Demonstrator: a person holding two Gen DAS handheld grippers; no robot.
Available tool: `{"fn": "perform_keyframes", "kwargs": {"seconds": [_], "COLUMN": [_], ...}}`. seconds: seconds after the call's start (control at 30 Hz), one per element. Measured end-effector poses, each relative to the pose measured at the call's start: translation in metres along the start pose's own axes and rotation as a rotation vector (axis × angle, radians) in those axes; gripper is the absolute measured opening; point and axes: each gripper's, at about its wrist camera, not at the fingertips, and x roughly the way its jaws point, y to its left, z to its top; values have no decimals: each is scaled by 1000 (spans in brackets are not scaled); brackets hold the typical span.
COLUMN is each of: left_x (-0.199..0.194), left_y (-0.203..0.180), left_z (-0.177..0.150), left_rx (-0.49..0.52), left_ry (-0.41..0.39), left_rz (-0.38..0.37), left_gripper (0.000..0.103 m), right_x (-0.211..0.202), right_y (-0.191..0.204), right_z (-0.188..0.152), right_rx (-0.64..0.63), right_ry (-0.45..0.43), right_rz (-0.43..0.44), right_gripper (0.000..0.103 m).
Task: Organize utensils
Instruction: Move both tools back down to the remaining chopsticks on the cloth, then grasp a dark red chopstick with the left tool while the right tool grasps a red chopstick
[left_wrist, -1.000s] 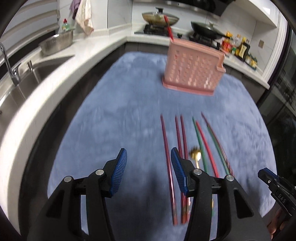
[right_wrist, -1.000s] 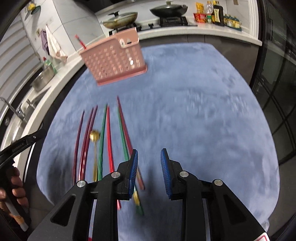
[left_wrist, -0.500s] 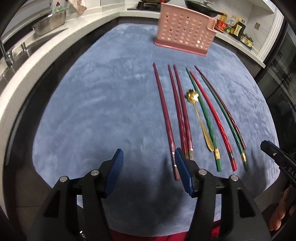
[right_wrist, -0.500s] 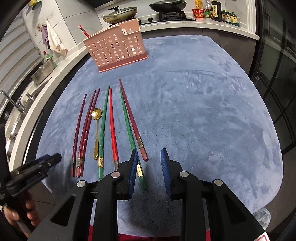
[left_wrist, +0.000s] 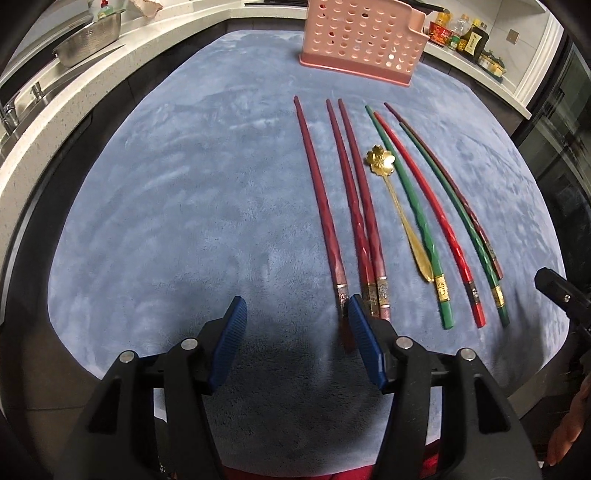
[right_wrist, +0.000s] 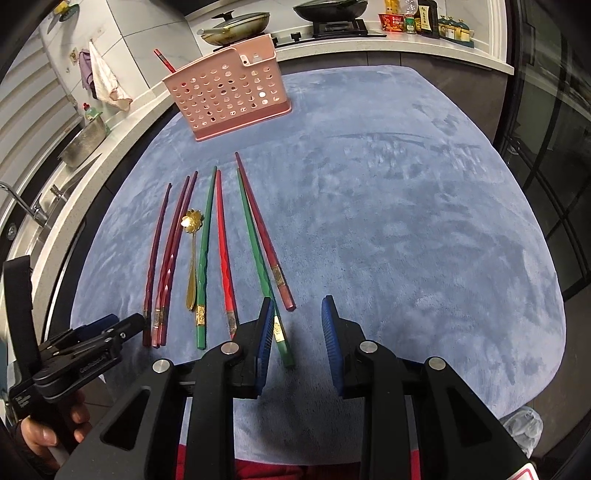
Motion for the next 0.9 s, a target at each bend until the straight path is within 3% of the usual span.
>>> {"fn": "perform_keyframes", "kwargs": {"seconds": [0.47, 0.7, 0.9], "left_x": [6, 5, 5], "left_y": [-6, 4, 6], "left_z": [1, 4, 4], "left_rx": [18, -6, -8], "left_ry": [1, -9, -9], "left_rz": [16, 37, 41], "left_gripper": [55, 32, 29], "right_x": [5, 13, 25], "right_y": [2, 0, 5], "right_z": [-1, 0, 3], "right_rx": [-8, -8, -43], "right_ry": [18, 23, 33], "right_rz": [1, -5, -10], "right_gripper": [27, 27, 27]}}
